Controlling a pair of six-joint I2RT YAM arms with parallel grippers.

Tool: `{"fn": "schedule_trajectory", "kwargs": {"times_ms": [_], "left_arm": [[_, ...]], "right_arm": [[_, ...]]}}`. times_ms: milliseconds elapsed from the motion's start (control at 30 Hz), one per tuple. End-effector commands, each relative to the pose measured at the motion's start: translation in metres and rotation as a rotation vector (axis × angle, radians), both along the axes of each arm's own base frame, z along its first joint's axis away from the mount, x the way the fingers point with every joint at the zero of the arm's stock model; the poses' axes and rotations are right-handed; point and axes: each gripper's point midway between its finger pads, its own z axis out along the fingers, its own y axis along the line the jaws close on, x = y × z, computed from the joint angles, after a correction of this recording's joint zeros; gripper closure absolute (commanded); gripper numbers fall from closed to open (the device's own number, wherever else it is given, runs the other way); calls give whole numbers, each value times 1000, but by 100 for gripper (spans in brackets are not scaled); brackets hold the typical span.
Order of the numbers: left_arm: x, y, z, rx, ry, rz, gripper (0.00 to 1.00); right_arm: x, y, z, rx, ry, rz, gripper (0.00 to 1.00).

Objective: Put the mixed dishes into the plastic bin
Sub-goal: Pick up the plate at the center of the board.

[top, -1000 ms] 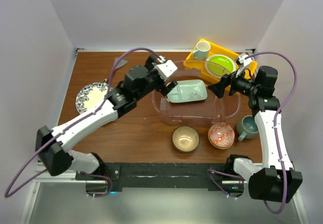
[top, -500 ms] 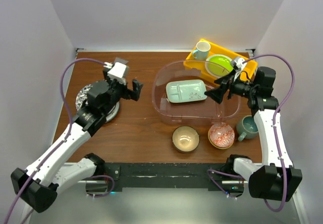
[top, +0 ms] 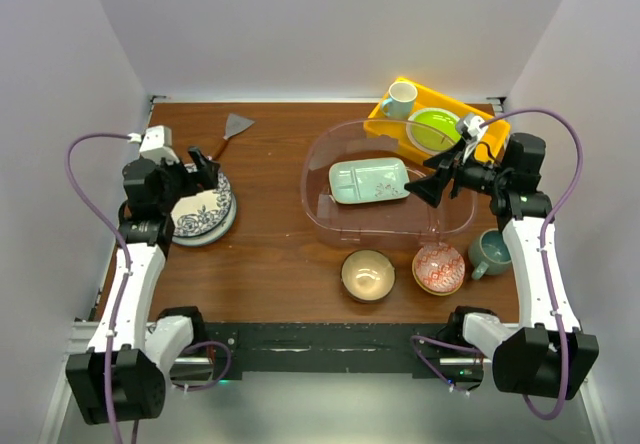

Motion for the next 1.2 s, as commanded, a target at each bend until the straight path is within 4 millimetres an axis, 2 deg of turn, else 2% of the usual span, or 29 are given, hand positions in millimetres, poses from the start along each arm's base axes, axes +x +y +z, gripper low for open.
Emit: {"fn": "schedule_trajectory", "kwargs": {"times_ms": [0, 167, 367, 533, 567, 667, 767, 1000, 1167], "left_arm": [[0, 8, -2, -95, -6, -1, 0], [3, 34, -6, -118, -1, 82, 0], [8, 69, -26, -159, 55, 185, 1], [10, 95, -53, -147, 123, 259, 6], [8, 99, -66, -147, 154, 273, 8], [1, 113, -81, -140, 189, 326, 13], [0, 123, -82, -109, 192, 362, 14], [-11, 152, -100, -74, 254, 502, 16], [-11, 158, -115, -68, 300, 518, 17]], "right_arm": [[-4, 2, 6, 1, -28, 31, 2], [-4, 3, 4, 4, -16, 35, 2], [-6, 5, 5, 8, -6, 42, 2], [-9, 11, 7, 4, -12, 54, 2], [-8, 11, 6, 1, -10, 54, 2], [-9, 16, 6, -3, -11, 65, 2], [-13, 23, 5, -4, -2, 89, 2], [-17, 38, 0, -24, 12, 131, 2], [-19, 46, -2, -40, 20, 156, 2]]}}
